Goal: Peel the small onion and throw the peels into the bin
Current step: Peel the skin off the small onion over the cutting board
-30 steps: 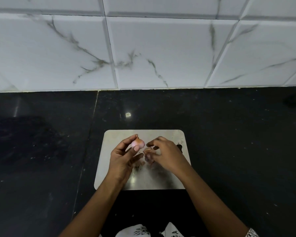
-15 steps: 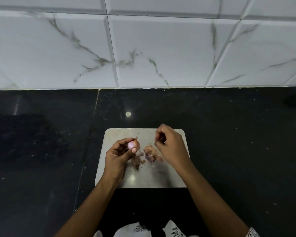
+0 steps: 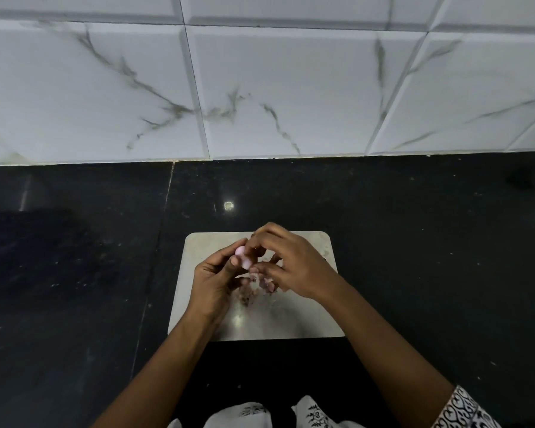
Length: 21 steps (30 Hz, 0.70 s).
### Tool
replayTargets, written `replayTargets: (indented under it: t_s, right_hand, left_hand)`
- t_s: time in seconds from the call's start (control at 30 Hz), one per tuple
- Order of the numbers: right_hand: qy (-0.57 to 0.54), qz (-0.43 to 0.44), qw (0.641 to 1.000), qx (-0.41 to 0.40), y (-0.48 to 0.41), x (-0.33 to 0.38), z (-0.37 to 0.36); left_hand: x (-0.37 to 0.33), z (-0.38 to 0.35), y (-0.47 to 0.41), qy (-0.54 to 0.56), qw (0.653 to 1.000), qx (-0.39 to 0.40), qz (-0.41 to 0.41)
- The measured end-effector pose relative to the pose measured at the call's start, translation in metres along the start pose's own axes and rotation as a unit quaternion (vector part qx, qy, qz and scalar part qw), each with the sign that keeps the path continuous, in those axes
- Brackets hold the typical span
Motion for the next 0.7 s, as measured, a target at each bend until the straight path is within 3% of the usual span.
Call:
replayTargets:
  t_s: [0.23, 0.7]
  right_hand:
    - [-0.039, -0.004, 0.999, -0.012, -0.002, -0.003, 0.001]
    - [-0.043, -0.011, 0.995, 0.087, -0.004, -0.002, -0.004]
  left_hand:
    - [-0.012, -0.005, 0.0, 0.003, 0.999, 0.034, 0.01]
    - [-0.017, -0.003, 0.004, -0.06, 0.996, 0.058, 0.013]
Point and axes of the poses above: each hand's wrist, its own y-axis away from the middle knuckle, its own z-axis out of the back of the hand, x = y × z, the point moved 7 cm from there along -y, towards the middle knuckle, and after that the axes turned 4 degrees about -z, right-handed, at the moved point
